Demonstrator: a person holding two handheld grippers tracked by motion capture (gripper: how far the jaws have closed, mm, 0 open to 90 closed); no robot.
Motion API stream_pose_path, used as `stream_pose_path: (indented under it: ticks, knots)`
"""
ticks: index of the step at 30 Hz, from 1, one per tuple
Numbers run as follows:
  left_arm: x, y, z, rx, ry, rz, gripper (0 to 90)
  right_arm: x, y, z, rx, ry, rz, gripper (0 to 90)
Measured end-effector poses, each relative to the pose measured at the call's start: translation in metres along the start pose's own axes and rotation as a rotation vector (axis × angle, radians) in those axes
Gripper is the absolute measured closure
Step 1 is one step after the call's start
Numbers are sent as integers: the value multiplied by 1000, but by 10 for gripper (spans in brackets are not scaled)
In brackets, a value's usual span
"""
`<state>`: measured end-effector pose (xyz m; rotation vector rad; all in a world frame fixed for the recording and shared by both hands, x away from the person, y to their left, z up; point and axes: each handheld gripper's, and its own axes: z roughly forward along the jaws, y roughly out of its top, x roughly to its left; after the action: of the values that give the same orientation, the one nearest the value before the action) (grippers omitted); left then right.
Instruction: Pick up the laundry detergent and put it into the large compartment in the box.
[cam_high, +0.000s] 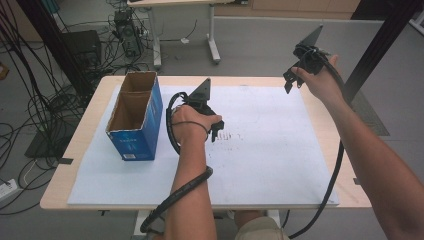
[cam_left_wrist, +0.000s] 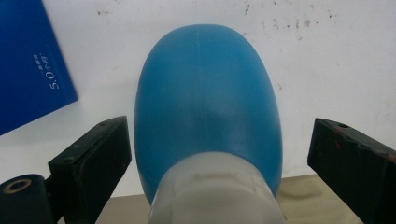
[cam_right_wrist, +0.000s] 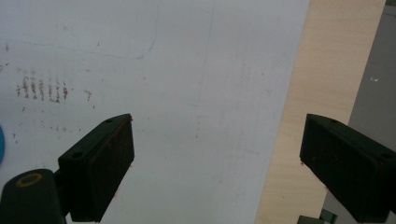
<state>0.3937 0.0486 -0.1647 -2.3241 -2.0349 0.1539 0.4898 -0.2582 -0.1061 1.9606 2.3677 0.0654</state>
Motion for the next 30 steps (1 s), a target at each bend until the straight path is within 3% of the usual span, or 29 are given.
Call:
stream_pose_path:
  ticks: [30]
  knots:
    - [1, -1, -1, -1, 7, -3, 76, 0, -1, -1, -5, 2, 0, 102]
